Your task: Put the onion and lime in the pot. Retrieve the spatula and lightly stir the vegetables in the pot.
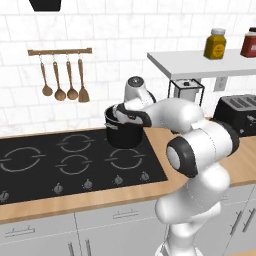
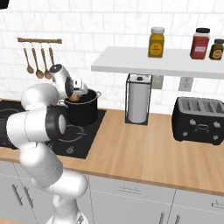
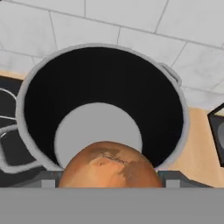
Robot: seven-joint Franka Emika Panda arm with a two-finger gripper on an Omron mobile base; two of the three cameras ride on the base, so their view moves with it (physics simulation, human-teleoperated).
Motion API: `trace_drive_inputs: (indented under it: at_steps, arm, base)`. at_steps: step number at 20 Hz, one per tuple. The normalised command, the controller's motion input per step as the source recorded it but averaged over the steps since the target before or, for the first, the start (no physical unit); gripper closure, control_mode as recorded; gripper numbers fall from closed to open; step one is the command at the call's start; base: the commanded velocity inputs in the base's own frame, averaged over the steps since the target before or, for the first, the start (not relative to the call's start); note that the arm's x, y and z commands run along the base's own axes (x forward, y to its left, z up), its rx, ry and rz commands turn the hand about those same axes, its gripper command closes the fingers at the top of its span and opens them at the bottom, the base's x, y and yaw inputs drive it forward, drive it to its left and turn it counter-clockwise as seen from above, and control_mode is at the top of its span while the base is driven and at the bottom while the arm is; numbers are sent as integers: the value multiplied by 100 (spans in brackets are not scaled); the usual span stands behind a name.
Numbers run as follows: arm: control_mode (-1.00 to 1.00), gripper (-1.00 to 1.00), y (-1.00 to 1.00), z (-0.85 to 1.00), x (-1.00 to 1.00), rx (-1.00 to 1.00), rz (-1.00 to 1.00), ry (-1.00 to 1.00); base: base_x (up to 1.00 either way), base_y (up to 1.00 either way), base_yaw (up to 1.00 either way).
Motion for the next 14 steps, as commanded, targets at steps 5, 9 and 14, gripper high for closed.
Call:
trace_drive_inputs:
  at_steps: [5, 9, 14]
  arm:
    - [-100, 100, 0, -37, 56, 0, 0, 6]
    - [-100, 100, 0, -31, 37, 0, 0, 7]
    - [-100, -100, 0, -11, 7, 0, 0, 2]
  base:
    - [0, 0, 0]
    - [0, 0, 0]
    - [0, 0, 0]
